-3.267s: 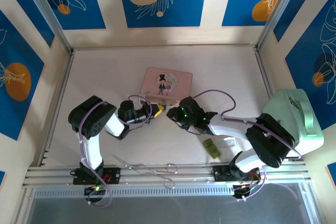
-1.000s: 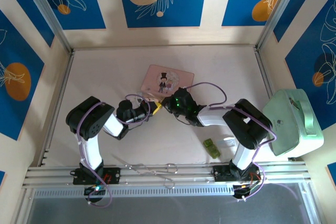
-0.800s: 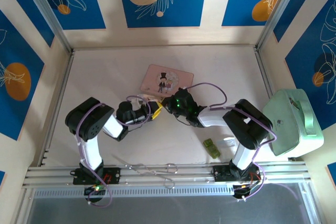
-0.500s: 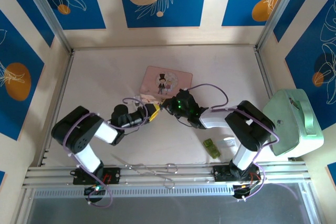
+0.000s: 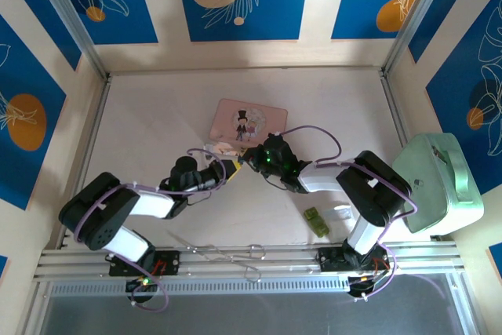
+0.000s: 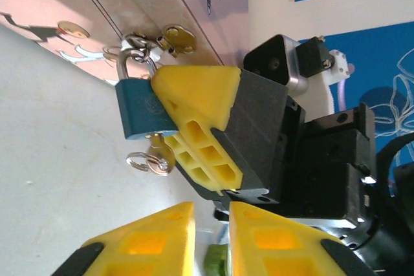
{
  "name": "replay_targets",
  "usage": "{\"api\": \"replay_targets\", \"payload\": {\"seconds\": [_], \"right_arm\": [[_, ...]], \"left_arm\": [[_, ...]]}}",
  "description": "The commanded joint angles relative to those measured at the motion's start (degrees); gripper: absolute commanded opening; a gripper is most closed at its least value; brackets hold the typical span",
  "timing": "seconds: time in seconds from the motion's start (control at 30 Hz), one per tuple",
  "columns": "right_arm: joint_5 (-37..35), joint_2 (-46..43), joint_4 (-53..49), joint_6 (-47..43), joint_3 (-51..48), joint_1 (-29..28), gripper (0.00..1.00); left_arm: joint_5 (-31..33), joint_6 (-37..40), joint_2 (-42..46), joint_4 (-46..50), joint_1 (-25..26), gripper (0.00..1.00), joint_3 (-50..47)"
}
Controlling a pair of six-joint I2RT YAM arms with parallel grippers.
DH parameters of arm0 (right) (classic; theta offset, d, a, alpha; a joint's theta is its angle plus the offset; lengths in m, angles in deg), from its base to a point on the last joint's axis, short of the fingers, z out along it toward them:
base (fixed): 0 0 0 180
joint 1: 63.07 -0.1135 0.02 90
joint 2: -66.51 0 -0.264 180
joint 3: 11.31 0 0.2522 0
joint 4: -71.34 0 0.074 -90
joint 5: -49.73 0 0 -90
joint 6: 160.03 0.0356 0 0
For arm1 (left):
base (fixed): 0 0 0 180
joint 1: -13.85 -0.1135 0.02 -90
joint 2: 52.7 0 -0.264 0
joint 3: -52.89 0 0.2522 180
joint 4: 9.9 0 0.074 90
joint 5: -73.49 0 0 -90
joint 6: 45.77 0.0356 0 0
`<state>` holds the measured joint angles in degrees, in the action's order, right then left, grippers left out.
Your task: Unlock the padlock with the key
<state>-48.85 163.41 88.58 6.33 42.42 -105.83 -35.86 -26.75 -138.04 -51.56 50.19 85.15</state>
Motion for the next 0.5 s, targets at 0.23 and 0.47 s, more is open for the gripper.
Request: {"api": "replay_targets", "payload": {"seconds": [0.23,0.47], "right_arm": [[5.9,0.7,-6.8,8.7,-2.9,-1.4,0.0],[5.8,0.4,-7.0,9.1,-3.0,-1.4,0.0]], "left_arm": [[5.5,3.0,0.0,7.1,1.2,0.35,3.6],[7.7,1.6,-0.2,7.9,1.9,0.31,3.2]]}}
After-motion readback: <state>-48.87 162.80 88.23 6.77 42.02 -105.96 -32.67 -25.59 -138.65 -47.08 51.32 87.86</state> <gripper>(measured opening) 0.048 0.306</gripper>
